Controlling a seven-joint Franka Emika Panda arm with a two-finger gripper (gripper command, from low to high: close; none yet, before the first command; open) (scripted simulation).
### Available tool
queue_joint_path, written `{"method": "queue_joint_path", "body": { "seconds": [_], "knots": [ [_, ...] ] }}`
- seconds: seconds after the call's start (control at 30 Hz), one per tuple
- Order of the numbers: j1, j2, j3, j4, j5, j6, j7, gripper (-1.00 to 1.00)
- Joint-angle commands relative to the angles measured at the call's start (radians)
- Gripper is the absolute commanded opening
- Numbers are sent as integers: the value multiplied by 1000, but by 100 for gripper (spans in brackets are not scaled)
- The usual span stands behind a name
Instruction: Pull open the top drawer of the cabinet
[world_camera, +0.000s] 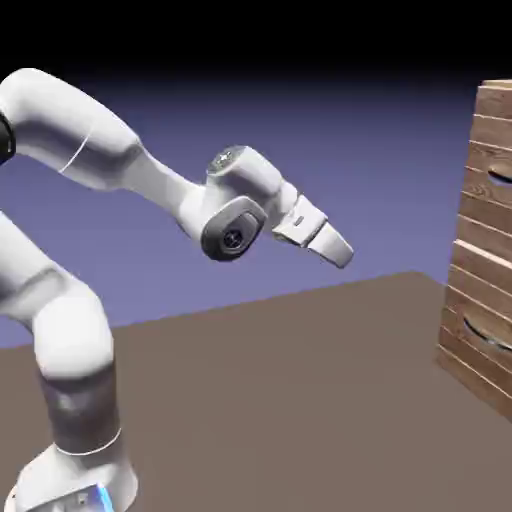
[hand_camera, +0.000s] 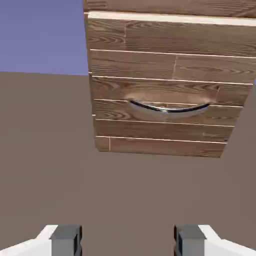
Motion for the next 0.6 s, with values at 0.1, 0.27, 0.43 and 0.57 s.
{"method": "queue_joint_path", "body": {
  "seconds": [0.1,0.27,0.43,0.57],
  "knots": [
    [100,-37,-78,60,-143,-20,-174,0],
    [226,-82,-175,135,-322,-44,-391,0],
    [351,-128,-273,209,-501,-69,-609,0],
    [452,-164,-351,269,-644,-89,-783,0]
  ]
}}
